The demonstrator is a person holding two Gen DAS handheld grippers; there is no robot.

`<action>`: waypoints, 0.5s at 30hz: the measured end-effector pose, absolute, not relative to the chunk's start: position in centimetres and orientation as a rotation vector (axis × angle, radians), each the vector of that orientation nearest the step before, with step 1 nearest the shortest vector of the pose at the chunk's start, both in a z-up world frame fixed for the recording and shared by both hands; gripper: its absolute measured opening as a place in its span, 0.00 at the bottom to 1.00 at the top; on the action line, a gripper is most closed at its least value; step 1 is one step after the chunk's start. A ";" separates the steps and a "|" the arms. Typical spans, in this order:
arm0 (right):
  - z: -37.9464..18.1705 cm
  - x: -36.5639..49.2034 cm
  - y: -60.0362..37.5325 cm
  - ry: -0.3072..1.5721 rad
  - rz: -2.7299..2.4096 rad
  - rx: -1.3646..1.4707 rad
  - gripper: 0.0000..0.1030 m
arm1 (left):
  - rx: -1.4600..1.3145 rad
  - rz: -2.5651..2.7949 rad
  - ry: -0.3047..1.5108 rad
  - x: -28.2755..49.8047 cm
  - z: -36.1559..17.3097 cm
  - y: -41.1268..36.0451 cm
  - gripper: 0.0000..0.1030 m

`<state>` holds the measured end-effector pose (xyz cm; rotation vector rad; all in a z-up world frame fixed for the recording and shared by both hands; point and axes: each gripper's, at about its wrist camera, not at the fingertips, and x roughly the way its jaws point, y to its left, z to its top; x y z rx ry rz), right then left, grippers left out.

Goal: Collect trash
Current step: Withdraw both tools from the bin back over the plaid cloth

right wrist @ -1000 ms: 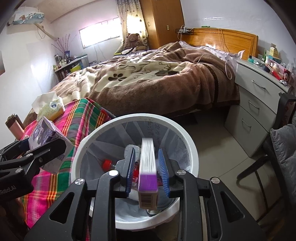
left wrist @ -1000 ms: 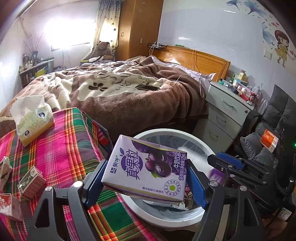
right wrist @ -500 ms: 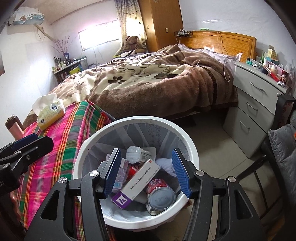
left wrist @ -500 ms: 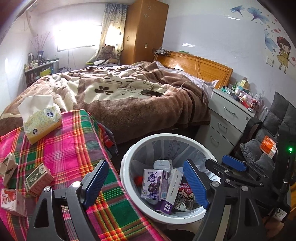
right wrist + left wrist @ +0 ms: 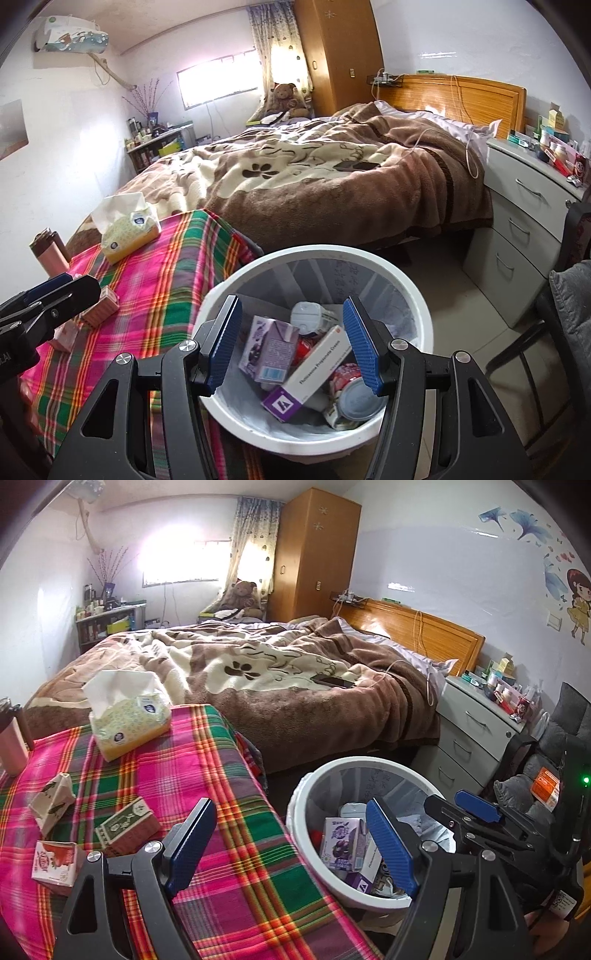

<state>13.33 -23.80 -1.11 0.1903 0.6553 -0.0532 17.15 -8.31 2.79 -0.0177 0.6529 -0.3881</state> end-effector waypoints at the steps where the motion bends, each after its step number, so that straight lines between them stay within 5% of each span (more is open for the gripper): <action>1: -1.1 13.3 -23.6 0.653 -0.050 0.190 0.57 | -0.021 -0.379 0.651 17.0 2.9 -7.8 0.80; 15: -0.8 14.3 -18.8 0.627 0.073 0.163 0.61 | -0.070 -0.213 0.635 16.3 2.7 -0.5 0.80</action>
